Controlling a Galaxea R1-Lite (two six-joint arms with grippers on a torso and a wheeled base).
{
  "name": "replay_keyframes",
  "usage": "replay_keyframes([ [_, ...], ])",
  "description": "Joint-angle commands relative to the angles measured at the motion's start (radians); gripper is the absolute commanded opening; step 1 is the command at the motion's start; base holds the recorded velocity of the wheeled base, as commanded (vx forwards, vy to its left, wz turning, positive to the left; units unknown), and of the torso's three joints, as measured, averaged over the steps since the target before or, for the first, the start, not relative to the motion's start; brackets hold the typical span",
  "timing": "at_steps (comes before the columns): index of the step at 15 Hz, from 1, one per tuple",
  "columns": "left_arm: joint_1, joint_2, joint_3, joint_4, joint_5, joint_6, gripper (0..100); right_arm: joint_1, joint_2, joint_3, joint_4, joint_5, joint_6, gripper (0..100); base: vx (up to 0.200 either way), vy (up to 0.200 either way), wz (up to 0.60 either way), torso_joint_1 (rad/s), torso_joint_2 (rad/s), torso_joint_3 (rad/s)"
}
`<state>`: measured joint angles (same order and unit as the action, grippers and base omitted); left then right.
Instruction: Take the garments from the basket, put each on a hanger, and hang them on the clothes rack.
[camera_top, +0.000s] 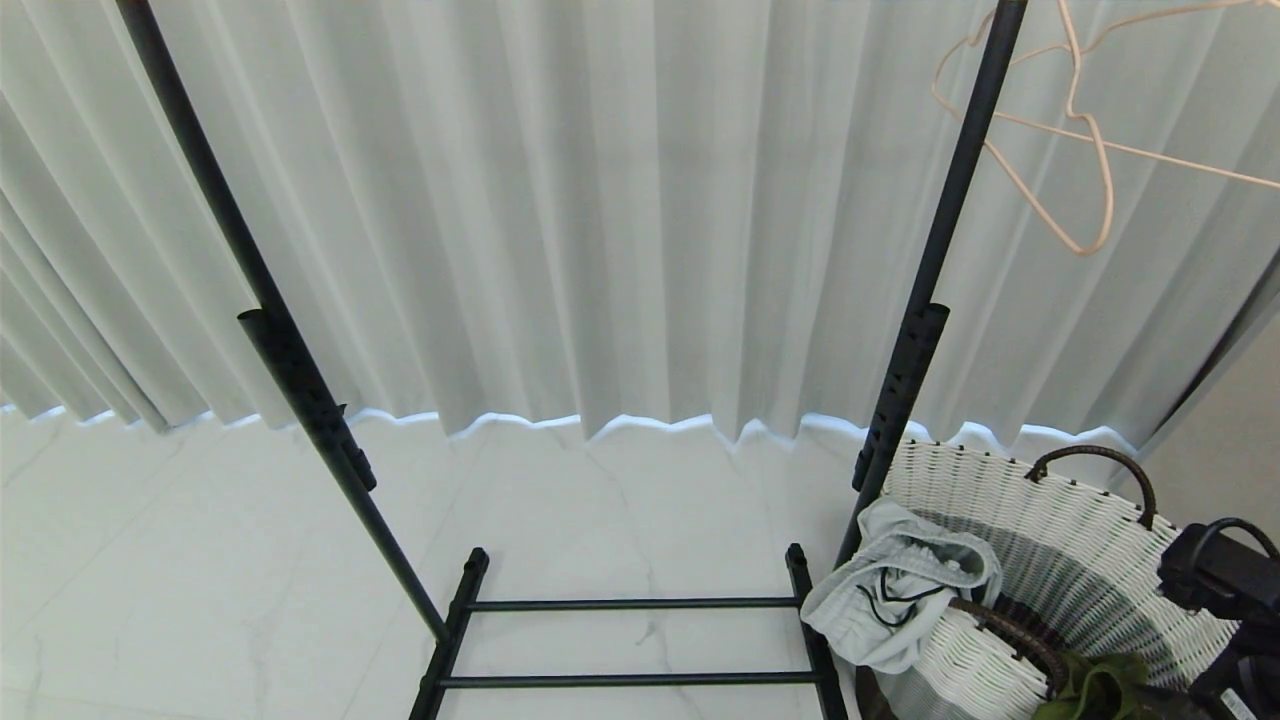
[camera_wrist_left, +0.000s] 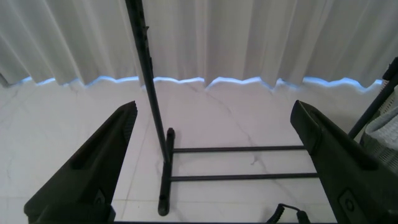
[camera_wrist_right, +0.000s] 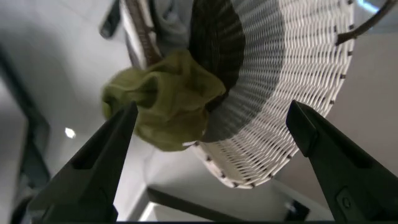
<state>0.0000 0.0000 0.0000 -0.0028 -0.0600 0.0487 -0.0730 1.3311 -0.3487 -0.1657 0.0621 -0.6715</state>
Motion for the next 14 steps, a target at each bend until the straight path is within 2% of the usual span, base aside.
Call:
replay_keyframes([
  [1, 0.0, 0.0, 0.0, 0.0, 0.0, 0.0, 100, -0.01, 0.2, -0.01, -0.06, -0.028, -0.017, 100, 0.0, 0.0, 0.0, 0.0, 0.0, 0.0],
  [5, 0.0, 0.0, 0.0, 0.0, 0.0, 0.0, 100, -0.013, 0.33, -0.015, -0.198, -0.048, -0.013, 100, 0.0, 0.0, 0.0, 0.0, 0.0, 0.0],
  [8, 0.0, 0.0, 0.0, 0.0, 0.0, 0.0, 100, -0.013, 0.349, -0.027, -0.212, -0.076, -0.007, 100, 0.0, 0.0, 0.0, 0.0, 0.0, 0.0],
  [14, 0.0, 0.0, 0.0, 0.0, 0.0, 0.0, 100, 0.033, 0.307, -0.03, -0.205, -0.067, -0.013, 100, 0.0, 0.0, 0.0, 0.0, 0.0, 0.0],
])
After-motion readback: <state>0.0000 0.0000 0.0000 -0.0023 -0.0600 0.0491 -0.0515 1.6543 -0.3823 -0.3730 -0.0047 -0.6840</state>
